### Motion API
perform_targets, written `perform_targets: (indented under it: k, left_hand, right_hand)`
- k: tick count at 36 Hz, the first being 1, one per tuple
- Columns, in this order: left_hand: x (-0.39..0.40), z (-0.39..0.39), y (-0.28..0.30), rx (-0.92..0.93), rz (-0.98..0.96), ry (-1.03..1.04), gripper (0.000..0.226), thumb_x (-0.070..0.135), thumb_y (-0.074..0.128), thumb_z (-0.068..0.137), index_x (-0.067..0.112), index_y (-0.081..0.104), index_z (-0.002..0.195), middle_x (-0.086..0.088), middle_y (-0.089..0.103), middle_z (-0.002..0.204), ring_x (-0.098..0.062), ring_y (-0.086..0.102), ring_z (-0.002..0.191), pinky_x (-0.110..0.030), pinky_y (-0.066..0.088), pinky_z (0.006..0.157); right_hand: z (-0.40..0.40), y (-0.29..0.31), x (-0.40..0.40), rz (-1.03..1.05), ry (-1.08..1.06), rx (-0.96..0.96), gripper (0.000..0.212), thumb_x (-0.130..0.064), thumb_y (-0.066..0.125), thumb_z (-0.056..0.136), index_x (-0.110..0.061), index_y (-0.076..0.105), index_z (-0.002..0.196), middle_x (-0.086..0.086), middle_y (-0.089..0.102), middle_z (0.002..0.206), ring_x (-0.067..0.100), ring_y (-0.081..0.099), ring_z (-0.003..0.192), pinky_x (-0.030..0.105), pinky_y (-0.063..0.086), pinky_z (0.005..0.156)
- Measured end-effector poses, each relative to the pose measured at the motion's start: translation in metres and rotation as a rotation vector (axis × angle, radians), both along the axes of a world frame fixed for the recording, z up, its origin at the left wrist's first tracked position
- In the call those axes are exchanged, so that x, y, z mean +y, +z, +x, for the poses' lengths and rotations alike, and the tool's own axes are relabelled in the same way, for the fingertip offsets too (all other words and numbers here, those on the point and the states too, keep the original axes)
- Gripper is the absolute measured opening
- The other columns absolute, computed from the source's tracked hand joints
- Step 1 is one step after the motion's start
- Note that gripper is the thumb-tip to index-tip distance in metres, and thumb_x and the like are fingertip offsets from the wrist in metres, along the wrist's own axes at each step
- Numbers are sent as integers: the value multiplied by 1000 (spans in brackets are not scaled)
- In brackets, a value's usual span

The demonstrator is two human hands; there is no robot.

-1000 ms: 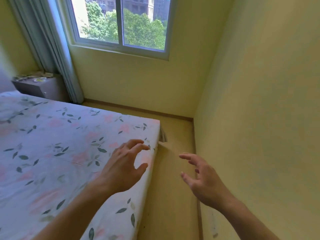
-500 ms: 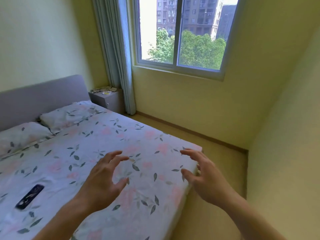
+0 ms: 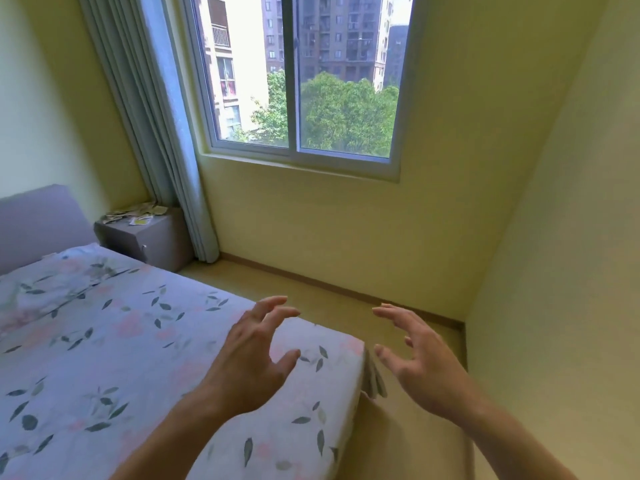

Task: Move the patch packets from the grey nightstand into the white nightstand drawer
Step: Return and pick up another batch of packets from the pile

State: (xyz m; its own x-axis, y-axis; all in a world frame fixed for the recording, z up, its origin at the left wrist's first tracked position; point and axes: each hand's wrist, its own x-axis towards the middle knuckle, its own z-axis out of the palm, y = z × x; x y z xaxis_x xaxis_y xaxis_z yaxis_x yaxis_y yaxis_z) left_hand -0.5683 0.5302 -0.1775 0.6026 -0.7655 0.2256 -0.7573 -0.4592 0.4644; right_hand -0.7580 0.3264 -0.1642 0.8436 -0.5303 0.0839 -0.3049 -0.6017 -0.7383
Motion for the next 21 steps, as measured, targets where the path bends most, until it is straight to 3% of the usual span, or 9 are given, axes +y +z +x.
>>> perform_targets:
  k: [12,21]
  left_hand:
    - [-216,47,-4,46,-3,128,56,44,69,89,42,45,140,21,29,156,-8,35,140,-34,34,116]
    - [-284,93,-1,50,-1,364,55,45,68,89,44,44,138,22,29,155,-7,33,141,-34,31,117]
  right_hand:
    - [74,-18,-242,73,132,36,56,-30,68,95,-46,44,144,-29,39,152,-5,35,141,39,33,122]
    - [182,-2,-350,87,348,33,56,-28,69,95,-42,46,145,-26,40,152,-2,37,142,37,32,123]
